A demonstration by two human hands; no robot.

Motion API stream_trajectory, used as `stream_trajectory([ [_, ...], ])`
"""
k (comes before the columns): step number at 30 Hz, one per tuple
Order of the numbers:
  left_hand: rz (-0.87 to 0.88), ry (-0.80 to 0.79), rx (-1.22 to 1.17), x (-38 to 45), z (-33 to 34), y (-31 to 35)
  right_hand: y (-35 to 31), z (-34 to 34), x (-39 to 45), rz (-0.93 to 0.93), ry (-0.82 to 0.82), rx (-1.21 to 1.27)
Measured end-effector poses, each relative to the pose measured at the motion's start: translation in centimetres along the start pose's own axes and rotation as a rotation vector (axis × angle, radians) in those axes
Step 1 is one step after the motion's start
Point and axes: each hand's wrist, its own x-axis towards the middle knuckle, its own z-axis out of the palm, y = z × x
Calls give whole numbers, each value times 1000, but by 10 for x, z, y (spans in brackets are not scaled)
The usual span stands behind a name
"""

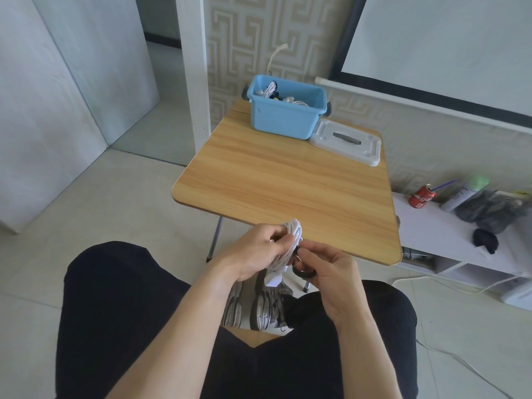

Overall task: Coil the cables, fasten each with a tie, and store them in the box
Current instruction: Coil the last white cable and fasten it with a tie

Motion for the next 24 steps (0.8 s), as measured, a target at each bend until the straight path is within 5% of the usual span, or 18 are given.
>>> stream_trajectory([
  [4,98,99,242,4,-1,-6,0,2,0,40,-2,12],
  [11,216,194,324,1,1,1,-1,3,-2,119,-61,136],
  [15,213,168,468,5,8,0,-2,8,0,223,-50,286],
  [24,263,-37,608,2,22,4,14,1,6,198,-66,168],
])
